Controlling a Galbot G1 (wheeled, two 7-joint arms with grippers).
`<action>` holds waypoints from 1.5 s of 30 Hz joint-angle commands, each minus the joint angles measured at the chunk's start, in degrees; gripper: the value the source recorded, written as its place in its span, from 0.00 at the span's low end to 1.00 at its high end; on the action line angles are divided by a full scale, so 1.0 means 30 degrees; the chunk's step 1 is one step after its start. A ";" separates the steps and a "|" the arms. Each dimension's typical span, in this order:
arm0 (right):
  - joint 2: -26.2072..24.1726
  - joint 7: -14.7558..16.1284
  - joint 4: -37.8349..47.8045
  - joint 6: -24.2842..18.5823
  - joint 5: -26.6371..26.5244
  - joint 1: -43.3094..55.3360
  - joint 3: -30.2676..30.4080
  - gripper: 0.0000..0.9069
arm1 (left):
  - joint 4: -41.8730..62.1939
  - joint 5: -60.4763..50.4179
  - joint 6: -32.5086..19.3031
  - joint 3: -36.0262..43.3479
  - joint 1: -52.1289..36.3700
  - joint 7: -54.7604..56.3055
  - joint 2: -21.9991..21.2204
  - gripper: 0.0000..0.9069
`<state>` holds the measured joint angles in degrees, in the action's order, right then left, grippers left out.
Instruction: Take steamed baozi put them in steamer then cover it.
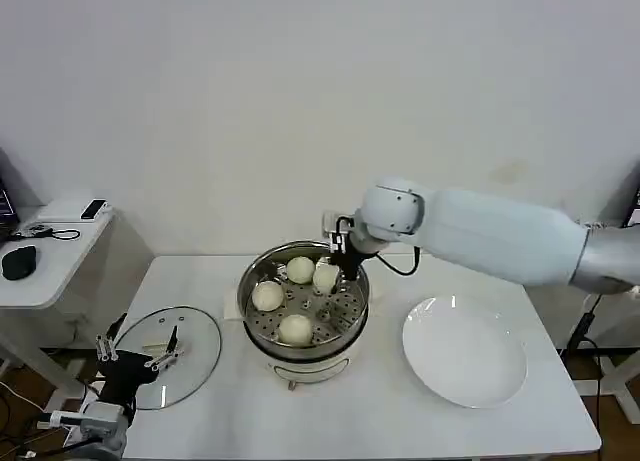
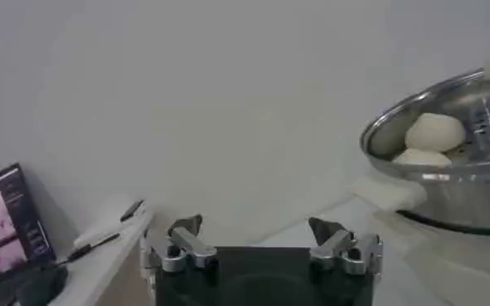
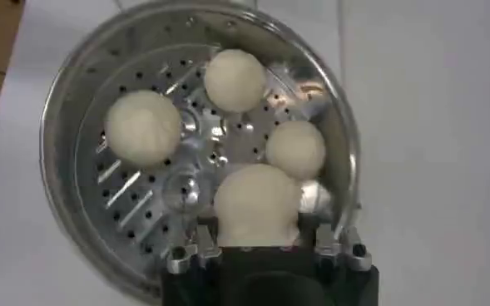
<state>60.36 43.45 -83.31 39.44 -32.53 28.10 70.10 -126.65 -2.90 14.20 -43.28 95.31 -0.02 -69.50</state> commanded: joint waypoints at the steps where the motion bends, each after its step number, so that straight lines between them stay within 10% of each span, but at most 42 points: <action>1: 0.1074 -0.0259 0.0842 0.0708 0.0323 -0.1055 0.0354 0.71 | 0.0125 0.0010 -0.0002 0.0043 -0.0054 -0.0001 0.0080 1.00; 19: 0.1020 0.0187 0.1429 0.0392 0.1849 -0.1608 0.0099 0.71 | 0.0307 0.0063 0.0007 0.0117 -0.0229 -0.0009 0.0147 1.00; 21: 0.0989 0.0124 0.1391 0.0406 0.1871 -0.1670 0.0021 1.00 | 0.0302 0.0071 0.0009 0.0123 -0.0235 -0.0004 0.0141 1.00; 34: -0.0652 -0.0627 -0.0808 -0.0241 0.1456 -0.0815 -0.1192 1.00 | 0.0114 0.0133 0.0009 -0.0090 -0.0075 -0.0005 0.0133 1.00; 42: -0.3520 -0.5959 -0.3981 -0.1306 0.1163 -0.2198 -0.2692 1.00 | 0.0090 0.0069 -0.0046 -0.0120 -0.0067 -0.0005 0.0077 1.00; 45: -0.4960 -0.9649 -0.5364 -0.2649 0.1058 -0.5017 -0.5199 1.00 | 0.0121 -0.0013 -0.0091 -0.0059 -0.0042 0.0034 -0.0026 1.00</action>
<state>55.08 34.40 -88.99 37.26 -28.34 22.96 64.36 -126.43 -2.69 14.08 -43.62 95.11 0.00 -69.35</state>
